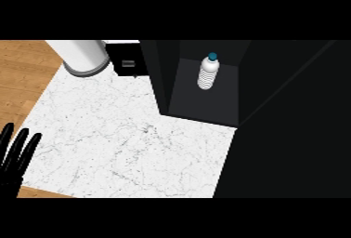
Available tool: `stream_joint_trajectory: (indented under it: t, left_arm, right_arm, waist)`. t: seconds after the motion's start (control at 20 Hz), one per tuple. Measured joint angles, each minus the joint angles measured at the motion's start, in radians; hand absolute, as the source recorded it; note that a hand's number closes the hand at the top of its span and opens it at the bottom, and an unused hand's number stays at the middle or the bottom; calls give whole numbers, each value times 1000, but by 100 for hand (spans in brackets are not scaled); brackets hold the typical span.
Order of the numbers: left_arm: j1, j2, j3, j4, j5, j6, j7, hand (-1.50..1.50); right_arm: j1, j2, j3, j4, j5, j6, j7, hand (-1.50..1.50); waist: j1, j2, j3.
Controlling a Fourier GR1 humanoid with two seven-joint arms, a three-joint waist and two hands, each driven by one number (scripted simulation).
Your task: Pick up the bottled water, place it into the cabinet and close the cabinet
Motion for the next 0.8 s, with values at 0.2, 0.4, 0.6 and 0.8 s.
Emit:
stream_joint_trajectory:
  t: [0.2,0.4,0.6,0.8]
  left_arm:
    - [1,15,6,-2,6,-21,7,-150]
    - [-8,30,14,0,13,-37,16,-150]
    - [-15,40,24,7,20,-48,21,-150]
    - [-17,48,34,15,26,-58,23,-150]
  right_arm:
    - [-53,-11,-5,1,-5,16,21,150]
    - [-128,-47,-31,0,-9,52,30,150]
    - [-205,-66,-34,2,-10,82,51,150]
    - [-245,-82,-37,3,-13,104,62,150]
  waist:
    - [25,4,-3]
    - [48,4,-9]
    - [61,3,-12]
    - [60,2,-14]
